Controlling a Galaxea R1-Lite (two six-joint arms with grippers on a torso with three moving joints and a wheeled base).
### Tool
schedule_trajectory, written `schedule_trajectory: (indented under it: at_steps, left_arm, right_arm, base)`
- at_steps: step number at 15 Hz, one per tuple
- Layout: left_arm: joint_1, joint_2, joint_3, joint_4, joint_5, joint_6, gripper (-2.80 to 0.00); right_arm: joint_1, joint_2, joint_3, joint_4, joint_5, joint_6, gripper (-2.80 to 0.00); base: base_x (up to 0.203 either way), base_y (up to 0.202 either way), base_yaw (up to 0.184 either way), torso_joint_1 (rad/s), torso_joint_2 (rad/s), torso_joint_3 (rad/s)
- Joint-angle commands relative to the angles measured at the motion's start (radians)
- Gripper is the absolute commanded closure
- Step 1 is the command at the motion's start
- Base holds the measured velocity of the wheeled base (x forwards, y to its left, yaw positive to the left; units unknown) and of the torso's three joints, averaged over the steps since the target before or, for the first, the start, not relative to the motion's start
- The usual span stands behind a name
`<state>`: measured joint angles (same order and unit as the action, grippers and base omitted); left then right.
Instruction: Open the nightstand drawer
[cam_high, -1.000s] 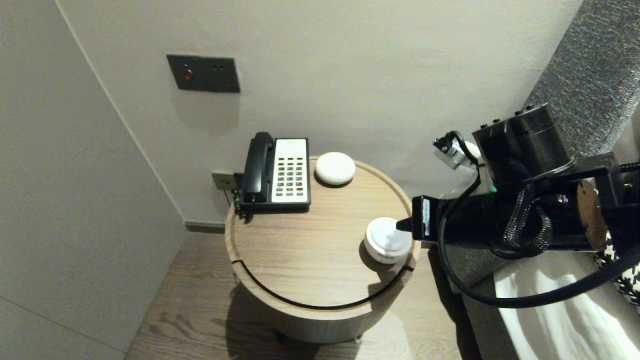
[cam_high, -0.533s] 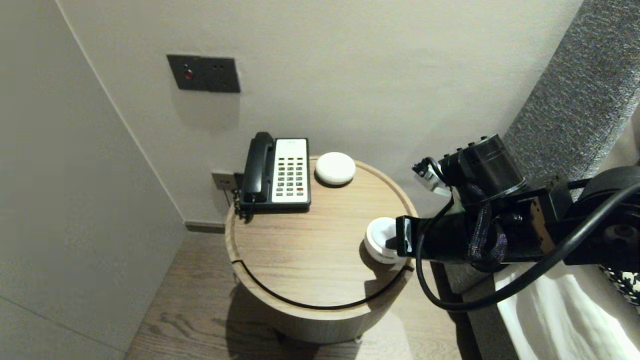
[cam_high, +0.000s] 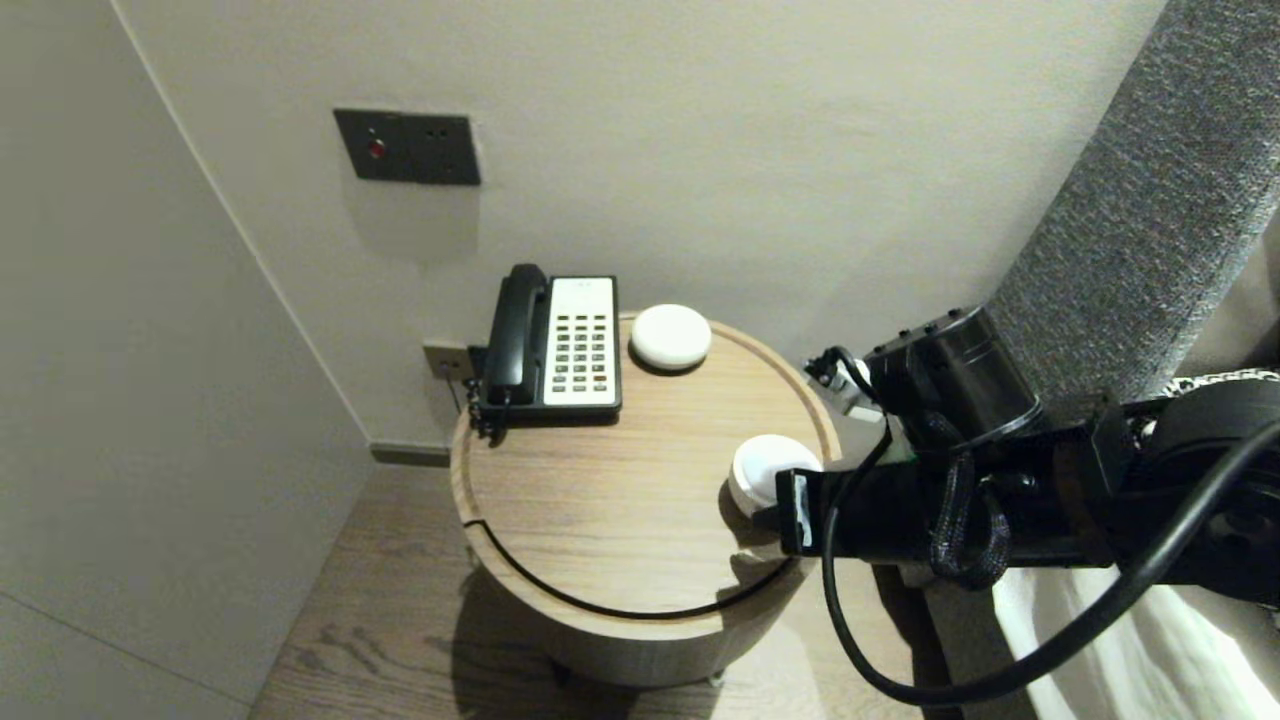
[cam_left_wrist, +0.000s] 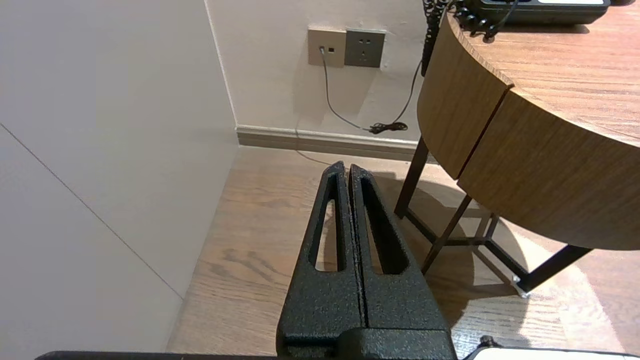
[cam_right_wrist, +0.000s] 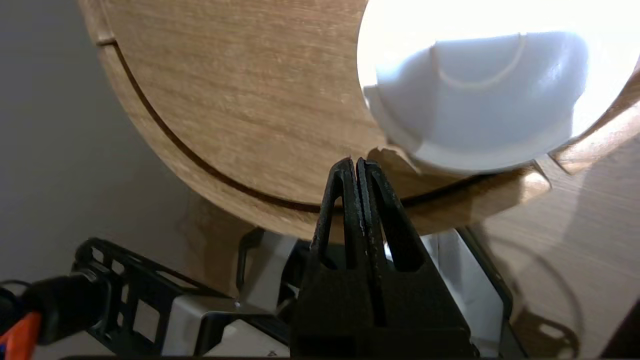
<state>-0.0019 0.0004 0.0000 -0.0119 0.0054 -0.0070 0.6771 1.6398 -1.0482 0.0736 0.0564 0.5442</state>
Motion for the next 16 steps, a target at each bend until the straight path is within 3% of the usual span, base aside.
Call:
schedule_trajectory:
  at_steps: [1,16]
  left_arm:
    - [0.000,0.000,0.000,0.000,0.001,-0.001,0.00]
    - [0.000,0.000,0.000,0.000,0.001,-0.001,0.00]
  right_arm:
    - [0.036,-0.034,0.019,0.000,0.000,-0.001,0.00]
    - [0.052,0.063,0.129,-0.104,0.003,-0.038,0.00]
  base:
    - [0.000,0.000,0.000,0.000,0.00,0.000]
    - [0.000,0.000,0.000,0.000,0.00,0.000]
